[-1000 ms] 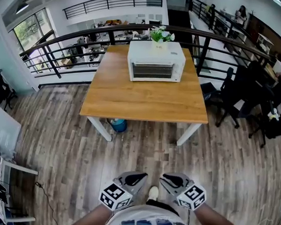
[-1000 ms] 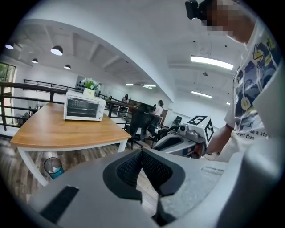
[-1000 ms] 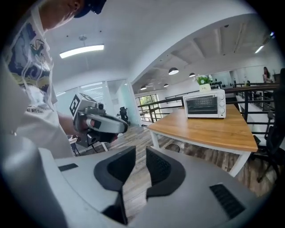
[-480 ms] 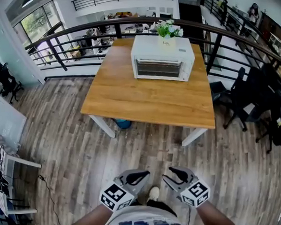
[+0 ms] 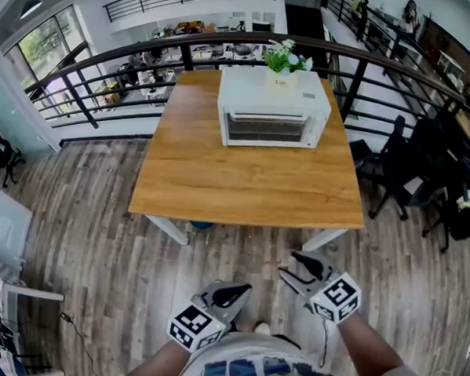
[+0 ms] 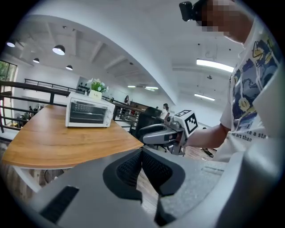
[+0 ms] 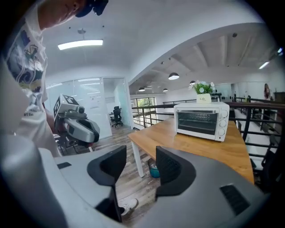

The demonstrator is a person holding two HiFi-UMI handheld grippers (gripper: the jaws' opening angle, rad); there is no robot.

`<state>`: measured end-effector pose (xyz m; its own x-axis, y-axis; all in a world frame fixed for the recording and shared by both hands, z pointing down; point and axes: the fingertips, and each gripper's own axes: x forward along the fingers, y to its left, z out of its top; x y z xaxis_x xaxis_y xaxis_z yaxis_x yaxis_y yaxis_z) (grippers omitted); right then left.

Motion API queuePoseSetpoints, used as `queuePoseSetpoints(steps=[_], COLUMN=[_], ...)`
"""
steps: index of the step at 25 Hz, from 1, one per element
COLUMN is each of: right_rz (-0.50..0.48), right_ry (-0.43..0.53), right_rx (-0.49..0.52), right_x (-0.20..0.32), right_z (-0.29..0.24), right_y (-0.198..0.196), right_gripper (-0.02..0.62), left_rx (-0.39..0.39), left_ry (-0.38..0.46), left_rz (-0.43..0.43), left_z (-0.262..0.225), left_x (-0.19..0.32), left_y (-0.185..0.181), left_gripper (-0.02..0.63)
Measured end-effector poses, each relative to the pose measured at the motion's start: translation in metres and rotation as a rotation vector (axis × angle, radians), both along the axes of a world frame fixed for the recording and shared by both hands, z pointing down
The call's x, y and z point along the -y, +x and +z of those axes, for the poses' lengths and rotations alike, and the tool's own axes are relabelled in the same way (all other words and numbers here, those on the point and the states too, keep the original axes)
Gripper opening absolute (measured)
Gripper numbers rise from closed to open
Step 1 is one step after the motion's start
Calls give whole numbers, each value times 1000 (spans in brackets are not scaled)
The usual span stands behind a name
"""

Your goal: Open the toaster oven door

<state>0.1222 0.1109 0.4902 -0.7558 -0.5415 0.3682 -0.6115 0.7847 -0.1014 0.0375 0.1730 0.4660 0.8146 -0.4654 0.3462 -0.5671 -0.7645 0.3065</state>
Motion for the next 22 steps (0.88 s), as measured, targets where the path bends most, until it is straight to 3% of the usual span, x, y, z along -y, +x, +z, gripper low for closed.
queuePoseSetpoints(steps=[3, 7, 13, 16, 22], right_rz=[30, 67, 161, 178, 324], right_ry=[22, 57, 56, 21, -98], right_rx=[-44, -110, -105, -108, 39], right_x=[46, 109, 198, 236, 323], right_z=[-11, -21, -29, -28, -26], right_y=[-11, -25, -36, -41, -21], right_gripper=[234, 238, 238, 245, 261], left_rx=[-15, -36, -46, -66, -60], left_ry=[0, 35, 52, 44, 72], left_rz=[47, 114, 178, 175, 95], left_z=[-8, -21, -14, -18, -28], left_x=[41, 88, 139, 156, 202], left_y=[-21, -49, -71, -70, -54], left_gripper=[3, 3, 2, 3, 3])
